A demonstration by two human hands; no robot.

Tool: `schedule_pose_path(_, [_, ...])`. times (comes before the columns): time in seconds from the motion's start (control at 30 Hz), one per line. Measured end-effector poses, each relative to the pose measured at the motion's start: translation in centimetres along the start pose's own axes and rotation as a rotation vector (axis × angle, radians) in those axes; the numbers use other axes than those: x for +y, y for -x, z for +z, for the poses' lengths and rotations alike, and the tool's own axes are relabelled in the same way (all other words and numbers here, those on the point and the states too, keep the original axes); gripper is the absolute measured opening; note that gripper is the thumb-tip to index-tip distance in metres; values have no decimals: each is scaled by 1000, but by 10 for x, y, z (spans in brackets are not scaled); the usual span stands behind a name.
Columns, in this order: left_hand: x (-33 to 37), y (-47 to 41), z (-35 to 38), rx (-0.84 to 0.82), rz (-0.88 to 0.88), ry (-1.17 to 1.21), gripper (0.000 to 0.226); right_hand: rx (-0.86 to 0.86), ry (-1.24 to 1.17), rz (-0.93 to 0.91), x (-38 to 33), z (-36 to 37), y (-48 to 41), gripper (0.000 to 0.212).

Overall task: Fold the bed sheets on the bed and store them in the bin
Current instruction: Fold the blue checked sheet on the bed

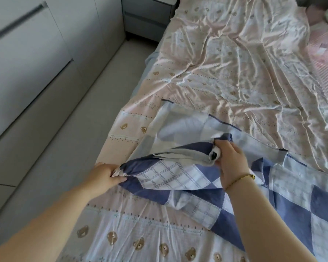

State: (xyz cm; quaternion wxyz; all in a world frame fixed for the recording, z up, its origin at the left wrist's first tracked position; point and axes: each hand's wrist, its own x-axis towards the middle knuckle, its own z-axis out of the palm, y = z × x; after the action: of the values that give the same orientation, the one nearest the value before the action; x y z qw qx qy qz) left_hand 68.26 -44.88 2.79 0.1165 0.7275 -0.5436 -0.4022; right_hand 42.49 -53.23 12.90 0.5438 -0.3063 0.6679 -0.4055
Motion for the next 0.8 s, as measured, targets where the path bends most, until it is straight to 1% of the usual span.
schedule_pose_path(0.03, [-7, 3, -12, 11, -10, 3, 13, -32, 63, -14, -5, 19, -5, 34])
schedule_pose_path(0.13, [-17, 6, -35, -24, -72, -151, 36, -126, 198, -27, -12, 76, -21, 32])
schedule_pose_path(0.17, [-22, 4, -35, -48, -107, -223, 36, -175, 232, -28, -11, 90, -25, 28])
schedule_pose_path(0.2, [-29, 2, -33, -75, -139, -272, 31, -237, 279, -17, -5, 105, -33, 26])
schedule_pose_path(0.23, [-37, -1, -28, -90, -177, -286, 26, -292, 343, -1, 4, 114, -40, 34])
schedule_pose_path(0.3, [-58, -6, -16, -71, -273, -182, 15, -375, 512, 14, 26, 123, -50, 47])
schedule_pose_path(0.33, [-66, -9, -11, -43, -315, -138, 25, -384, 669, -20, 40, 122, -57, 49])
schedule_pose_path(0.37, [-68, -8, -7, -32, -349, -124, 39, -380, 867, -70, 52, 116, -61, 50])
schedule_pose_path(0.4, [-70, -11, -3, -5, -363, -114, 47, -371, 1060, -125, 64, 108, -65, 51])
schedule_pose_path(0.43, [-71, -15, 1, 34, -358, -115, 49, -354, 1186, -153, 74, 100, -70, 50])
schedule_pose_path(0.47, [-68, -19, 5, 83, -340, -126, 48, -329, 1260, -158, 81, 90, -75, 50])
schedule_pose_path(0.53, [-57, -29, 11, 173, -299, -73, 46, -262, 1317, -138, 90, 70, -88, 51])
schedule_pose_path(0.6, [-42, -42, 18, 223, -280, 46, 46, -187, 1372, -153, 95, 49, -103, 53])
schedule_pose_path(0.7, [-25, -61, 28, 243, -274, 209, 53, -78, 1375, -195, 92, 24, -132, 54])
schedule_pose_path(0.77, [-24, -76, 34, 262, -252, 222, 53, -72, 1397, -188, 88, 12, -152, 58])
schedule_pose_path(0.8, [-25, -86, 38, 276, -241, 203, 51, -96, 1418, -182, 89, 7, -163, 61])
